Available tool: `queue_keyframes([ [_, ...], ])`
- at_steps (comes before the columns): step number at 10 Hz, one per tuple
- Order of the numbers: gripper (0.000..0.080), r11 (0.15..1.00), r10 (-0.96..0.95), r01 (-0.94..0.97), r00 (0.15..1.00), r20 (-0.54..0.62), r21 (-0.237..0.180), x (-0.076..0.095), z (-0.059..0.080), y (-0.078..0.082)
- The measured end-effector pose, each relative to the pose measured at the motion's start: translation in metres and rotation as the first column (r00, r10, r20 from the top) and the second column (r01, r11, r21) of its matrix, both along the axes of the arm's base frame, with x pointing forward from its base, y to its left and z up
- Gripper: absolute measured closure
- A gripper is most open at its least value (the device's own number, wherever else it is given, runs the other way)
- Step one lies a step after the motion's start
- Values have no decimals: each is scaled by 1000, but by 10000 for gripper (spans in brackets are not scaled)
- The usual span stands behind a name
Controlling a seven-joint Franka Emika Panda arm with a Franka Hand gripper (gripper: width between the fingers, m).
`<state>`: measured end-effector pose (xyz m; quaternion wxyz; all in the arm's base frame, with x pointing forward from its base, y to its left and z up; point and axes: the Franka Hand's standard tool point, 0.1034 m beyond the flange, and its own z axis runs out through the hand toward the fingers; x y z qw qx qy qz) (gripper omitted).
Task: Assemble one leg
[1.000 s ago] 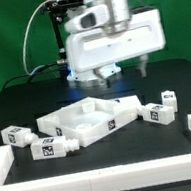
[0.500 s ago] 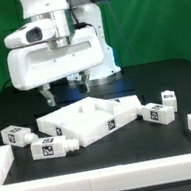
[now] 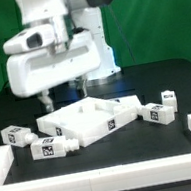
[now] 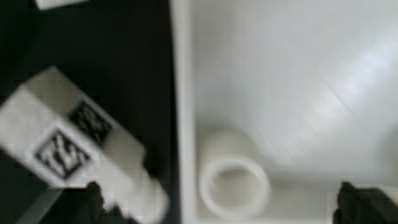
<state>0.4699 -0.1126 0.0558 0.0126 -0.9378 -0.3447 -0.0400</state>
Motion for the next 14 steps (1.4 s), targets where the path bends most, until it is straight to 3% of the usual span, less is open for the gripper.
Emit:
queue_keyframes([
  [2, 151, 1000, -27, 27, 999, -18, -10, 0, -23, -10],
  [7, 151, 999, -51, 51, 998, -27, -7, -1, -26, -6],
  [11, 151, 997, -68, 69, 997, 30, -36, 3, -31, -10],
  [13, 416, 997, -68, 69, 997, 30, -36, 3, -31, -10],
  [14, 416, 997, -68, 69, 997, 30, -36, 3, -31, -10],
])
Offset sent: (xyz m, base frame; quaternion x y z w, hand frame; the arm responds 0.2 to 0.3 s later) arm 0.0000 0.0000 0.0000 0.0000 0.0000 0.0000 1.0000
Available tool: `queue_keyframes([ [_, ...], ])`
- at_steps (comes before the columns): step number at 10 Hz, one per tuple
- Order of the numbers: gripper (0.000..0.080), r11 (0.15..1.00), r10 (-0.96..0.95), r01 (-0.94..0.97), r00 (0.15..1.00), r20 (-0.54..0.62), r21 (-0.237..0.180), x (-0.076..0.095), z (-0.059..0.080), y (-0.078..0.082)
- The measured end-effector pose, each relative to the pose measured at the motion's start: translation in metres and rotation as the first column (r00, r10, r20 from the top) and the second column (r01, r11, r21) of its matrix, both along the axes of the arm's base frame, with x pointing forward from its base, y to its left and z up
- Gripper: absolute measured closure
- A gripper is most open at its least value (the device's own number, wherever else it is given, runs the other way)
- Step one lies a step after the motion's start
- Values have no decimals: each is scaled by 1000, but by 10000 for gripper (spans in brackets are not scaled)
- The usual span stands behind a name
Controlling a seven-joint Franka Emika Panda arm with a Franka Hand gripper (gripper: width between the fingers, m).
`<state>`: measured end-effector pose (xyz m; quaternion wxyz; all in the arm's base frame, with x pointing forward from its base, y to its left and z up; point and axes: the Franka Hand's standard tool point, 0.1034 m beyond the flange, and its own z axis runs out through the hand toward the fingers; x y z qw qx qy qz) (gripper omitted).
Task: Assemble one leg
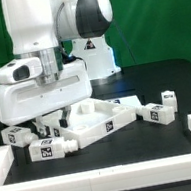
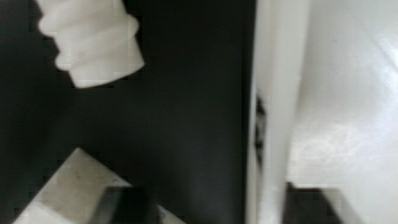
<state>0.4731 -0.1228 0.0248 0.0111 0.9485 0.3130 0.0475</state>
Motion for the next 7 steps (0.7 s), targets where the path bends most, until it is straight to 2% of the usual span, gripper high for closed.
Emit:
queue_keyframes([
  [1, 593, 1000, 0, 0, 1000, 0, 0, 0, 0, 0],
  [2, 593, 1000, 0, 0, 1000, 0, 0, 0, 0, 0],
  [3, 746, 1000, 0, 0, 1000, 0, 0, 0, 0, 0],
  [7, 751, 1000, -1, 1, 1000, 0, 0, 0, 1, 0],
])
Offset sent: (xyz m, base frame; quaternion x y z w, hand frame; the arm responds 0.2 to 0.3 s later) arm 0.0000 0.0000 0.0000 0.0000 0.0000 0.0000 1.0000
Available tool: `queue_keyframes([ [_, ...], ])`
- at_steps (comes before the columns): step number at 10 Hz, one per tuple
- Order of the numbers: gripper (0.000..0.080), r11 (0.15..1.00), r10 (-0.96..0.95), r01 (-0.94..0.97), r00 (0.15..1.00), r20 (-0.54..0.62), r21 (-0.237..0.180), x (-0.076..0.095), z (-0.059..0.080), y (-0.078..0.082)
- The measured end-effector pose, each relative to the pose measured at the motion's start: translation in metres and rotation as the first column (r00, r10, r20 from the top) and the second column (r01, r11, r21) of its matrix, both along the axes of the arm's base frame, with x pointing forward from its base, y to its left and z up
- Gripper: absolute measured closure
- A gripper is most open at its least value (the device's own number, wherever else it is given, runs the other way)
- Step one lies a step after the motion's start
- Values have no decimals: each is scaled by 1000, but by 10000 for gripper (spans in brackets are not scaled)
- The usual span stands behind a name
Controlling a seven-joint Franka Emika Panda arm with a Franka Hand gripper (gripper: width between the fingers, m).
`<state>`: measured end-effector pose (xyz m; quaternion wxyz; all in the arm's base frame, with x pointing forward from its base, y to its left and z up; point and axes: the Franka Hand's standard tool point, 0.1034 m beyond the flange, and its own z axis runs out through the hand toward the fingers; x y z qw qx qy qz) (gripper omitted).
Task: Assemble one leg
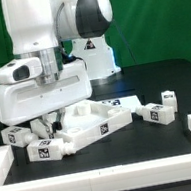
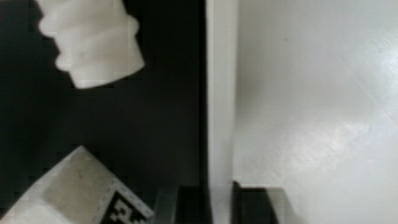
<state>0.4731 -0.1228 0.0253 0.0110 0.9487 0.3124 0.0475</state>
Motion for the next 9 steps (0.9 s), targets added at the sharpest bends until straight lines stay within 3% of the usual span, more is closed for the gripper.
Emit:
queue_keyframes([
  [2, 751, 998, -49, 50, 998, -29, 29, 0, 18, 3],
  [5, 751, 983, -168, 171, 985, -49, 64, 11, 65, 16],
  [7, 751, 958, -274, 279, 959, -74, 68, 21, 67, 35],
  [9, 751, 926, -368, 372, 927, -67, 62, 59, 68, 58],
])
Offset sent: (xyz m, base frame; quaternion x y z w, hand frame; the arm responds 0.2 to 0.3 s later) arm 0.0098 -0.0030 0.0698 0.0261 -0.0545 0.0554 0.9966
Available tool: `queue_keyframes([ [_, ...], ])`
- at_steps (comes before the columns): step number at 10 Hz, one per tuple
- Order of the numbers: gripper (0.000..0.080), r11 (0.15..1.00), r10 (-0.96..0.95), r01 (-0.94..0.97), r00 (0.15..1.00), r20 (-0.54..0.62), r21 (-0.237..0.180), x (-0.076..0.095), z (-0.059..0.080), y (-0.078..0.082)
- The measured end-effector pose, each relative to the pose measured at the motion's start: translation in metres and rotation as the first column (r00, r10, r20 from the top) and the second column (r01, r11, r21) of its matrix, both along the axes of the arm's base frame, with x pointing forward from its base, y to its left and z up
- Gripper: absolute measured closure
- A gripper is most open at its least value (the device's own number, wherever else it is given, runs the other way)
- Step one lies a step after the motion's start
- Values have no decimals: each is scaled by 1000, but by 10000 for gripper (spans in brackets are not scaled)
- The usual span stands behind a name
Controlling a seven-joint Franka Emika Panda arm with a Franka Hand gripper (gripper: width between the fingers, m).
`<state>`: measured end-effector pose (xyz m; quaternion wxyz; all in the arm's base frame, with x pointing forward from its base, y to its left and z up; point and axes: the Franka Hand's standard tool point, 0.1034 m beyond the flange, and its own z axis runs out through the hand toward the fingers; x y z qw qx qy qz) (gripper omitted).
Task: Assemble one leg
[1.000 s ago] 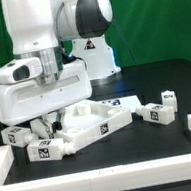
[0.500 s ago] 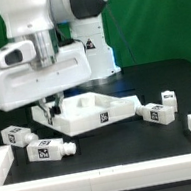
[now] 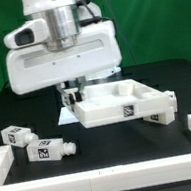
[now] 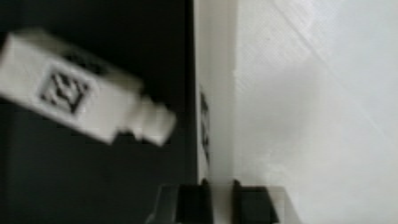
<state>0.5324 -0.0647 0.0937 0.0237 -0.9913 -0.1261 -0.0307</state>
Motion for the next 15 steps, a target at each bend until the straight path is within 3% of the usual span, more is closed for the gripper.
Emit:
queue_keyframes([
  [1, 751, 1000, -6, 6, 1000, 7, -6, 18, -4, 9],
  [2, 751, 1000, 2, -2, 1000, 11, -6, 25, -6, 11],
  [7, 751, 1000, 0, 0, 1000, 4, -6, 22, -9, 11],
  [8, 751, 1000, -16, 16, 1000, -24, 1, 30, -12, 8],
  [10, 751, 996, -90, 91, 993, -74, 13, 63, -19, 8],
  [12, 751, 967, -251, 253, 963, -100, 5, 60, -30, 20],
  [15, 751, 978, -207, 208, 974, -97, 7, 61, -30, 19],
])
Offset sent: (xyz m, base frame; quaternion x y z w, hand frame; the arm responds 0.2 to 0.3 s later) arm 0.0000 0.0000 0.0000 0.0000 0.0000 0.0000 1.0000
